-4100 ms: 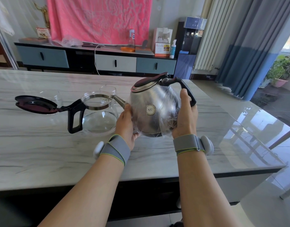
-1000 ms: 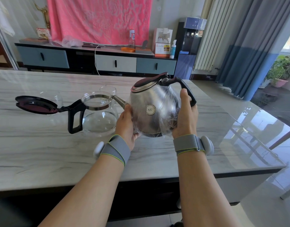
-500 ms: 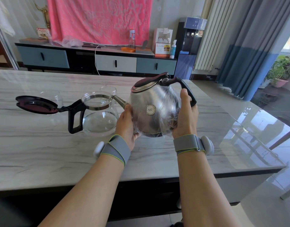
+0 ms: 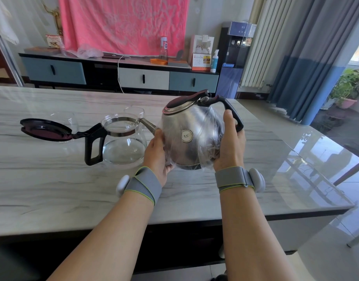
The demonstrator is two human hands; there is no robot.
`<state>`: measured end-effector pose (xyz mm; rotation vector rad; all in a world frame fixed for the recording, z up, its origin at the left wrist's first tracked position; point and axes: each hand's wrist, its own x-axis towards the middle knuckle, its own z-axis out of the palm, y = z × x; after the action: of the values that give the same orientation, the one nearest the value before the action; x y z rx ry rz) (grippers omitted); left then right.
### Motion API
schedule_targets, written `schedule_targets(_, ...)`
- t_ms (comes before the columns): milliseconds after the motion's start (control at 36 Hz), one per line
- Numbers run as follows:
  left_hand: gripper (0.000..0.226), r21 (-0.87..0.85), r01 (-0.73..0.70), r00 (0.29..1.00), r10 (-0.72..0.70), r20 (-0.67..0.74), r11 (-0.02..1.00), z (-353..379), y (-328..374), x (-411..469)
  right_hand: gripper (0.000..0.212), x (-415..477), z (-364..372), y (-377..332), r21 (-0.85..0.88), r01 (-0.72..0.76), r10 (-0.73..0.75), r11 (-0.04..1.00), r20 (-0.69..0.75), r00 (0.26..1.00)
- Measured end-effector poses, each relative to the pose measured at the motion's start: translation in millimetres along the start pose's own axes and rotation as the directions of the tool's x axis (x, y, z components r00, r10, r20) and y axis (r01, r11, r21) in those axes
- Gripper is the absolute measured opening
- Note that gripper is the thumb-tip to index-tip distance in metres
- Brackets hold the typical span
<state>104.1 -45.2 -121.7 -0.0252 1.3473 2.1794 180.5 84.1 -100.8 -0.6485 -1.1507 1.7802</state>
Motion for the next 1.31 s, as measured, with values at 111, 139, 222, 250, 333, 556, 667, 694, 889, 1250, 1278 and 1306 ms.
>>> schedule_targets(111,0.03,0.002,-0.005,1.0,0.005,0.002,1.0,0.7,0.0,0.0,0.043,-0.9,1.1,-1.3,0.0,-0.01,0.01,1.0,0.0,1.0)
schedule_targets(139,0.03,0.003,-0.005,1.0,0.005,0.001,1.0,0.6,-0.1,0.1,0.043,-0.2,0.9,-1.0,0.001,-0.008,0.008,1.0,0.0,1.0)
schedule_targets(222,0.03,0.003,-0.002,1.0,0.002,0.003,1.0,0.0,-0.3,0.3,0.039,0.2,0.5,0.0,0.005,0.001,-0.001,1.0,0.001,1.0)
schedule_targets(250,0.03,0.004,-0.002,1.0,0.002,0.004,1.0,0.0,-0.2,0.0,0.038,0.9,0.2,0.8,0.004,0.005,-0.005,1.0,0.001,1.0)
schedule_targets(333,0.029,0.002,-0.002,1.0,0.002,0.006,1.0,0.5,-0.1,-0.3,0.036,1.5,-0.2,0.7,0.001,0.004,-0.004,1.0,0.005,1.0)
schedule_targets(556,0.031,0.004,-0.003,1.0,0.003,0.0,1.0,0.0,-0.3,1.4,0.032,3.1,-1.8,1.9,-0.004,0.014,-0.014,1.0,0.006,1.0)
schedule_targets(667,0.031,-0.002,-0.004,1.0,0.004,0.001,1.0,-0.4,-0.3,1.2,0.032,3.2,-1.7,1.6,0.002,0.014,-0.014,1.0,0.009,1.0)
schedule_targets(694,0.031,-0.001,-0.004,1.0,0.004,0.001,1.0,-0.4,-0.1,1.1,0.03,3.4,-1.8,2.1,0.003,0.016,-0.016,1.0,0.009,1.0)
schedule_targets(889,0.031,0.005,-0.005,1.0,0.005,-0.002,1.0,-0.4,-0.4,1.5,0.029,2.7,-0.5,0.4,0.006,0.014,-0.014,1.0,0.003,1.0)
schedule_targets(1250,0.03,-0.006,-0.001,1.0,0.001,-0.006,1.0,0.2,-0.6,3.0,0.027,0.3,-1.1,0.2,0.004,0.012,-0.012,1.0,0.001,1.0)
schedule_targets(1278,0.031,-0.007,0.0,1.0,0.0,-0.007,1.0,0.0,-0.7,3.3,0.027,0.5,-1.0,0.1,0.006,0.006,-0.006,1.0,-0.003,1.0)
schedule_targets(1306,0.032,-0.009,0.0,1.0,0.0,-0.008,1.0,-0.3,-0.7,3.5,0.027,0.2,-0.6,-0.3,0.007,-0.001,0.001,1.0,-0.004,1.0)
